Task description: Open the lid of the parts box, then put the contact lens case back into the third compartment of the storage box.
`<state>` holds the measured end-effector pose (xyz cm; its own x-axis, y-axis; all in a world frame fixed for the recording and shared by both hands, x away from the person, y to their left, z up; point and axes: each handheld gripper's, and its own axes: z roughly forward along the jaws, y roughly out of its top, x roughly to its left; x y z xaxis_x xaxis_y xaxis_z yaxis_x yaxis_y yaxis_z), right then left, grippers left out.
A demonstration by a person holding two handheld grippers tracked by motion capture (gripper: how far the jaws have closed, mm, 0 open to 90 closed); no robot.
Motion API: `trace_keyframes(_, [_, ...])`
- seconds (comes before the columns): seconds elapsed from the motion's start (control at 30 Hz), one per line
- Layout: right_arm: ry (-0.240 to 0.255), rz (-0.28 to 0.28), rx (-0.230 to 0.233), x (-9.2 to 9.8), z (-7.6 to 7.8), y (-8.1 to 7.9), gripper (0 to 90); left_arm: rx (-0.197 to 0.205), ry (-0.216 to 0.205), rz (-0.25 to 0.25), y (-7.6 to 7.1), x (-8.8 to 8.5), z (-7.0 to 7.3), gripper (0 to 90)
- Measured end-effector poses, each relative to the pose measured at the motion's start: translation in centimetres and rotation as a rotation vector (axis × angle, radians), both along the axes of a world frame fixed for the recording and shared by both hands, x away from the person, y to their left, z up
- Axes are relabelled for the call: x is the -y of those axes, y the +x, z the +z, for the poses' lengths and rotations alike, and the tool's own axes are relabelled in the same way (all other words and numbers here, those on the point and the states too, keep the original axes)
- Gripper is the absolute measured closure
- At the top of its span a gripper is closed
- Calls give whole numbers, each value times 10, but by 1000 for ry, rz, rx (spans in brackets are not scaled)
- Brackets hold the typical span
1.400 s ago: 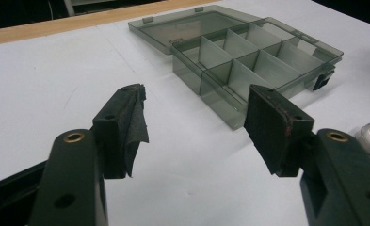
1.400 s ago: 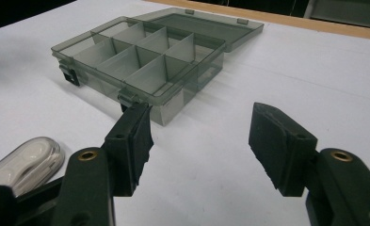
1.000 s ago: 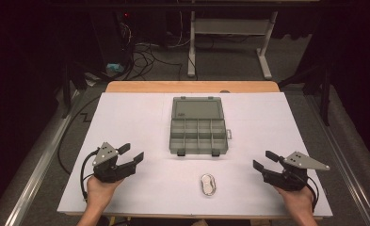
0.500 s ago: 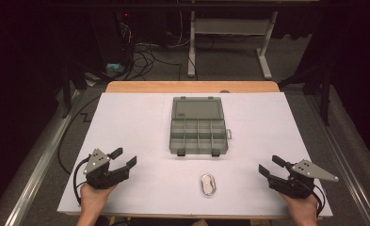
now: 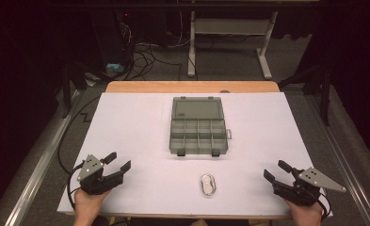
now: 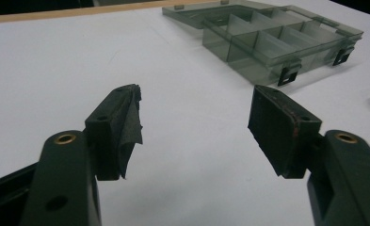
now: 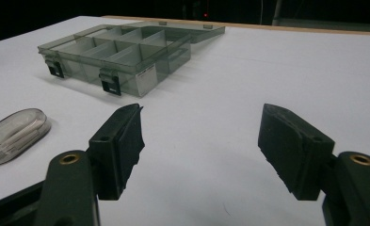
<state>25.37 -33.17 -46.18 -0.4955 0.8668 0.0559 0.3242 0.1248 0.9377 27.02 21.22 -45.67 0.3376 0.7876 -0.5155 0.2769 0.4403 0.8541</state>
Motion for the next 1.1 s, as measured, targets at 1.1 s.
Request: trace_keyframes(1.1, [13,11,-21,-16,8,-2,295,-16,-23,-6,-2,-1,-5,344])
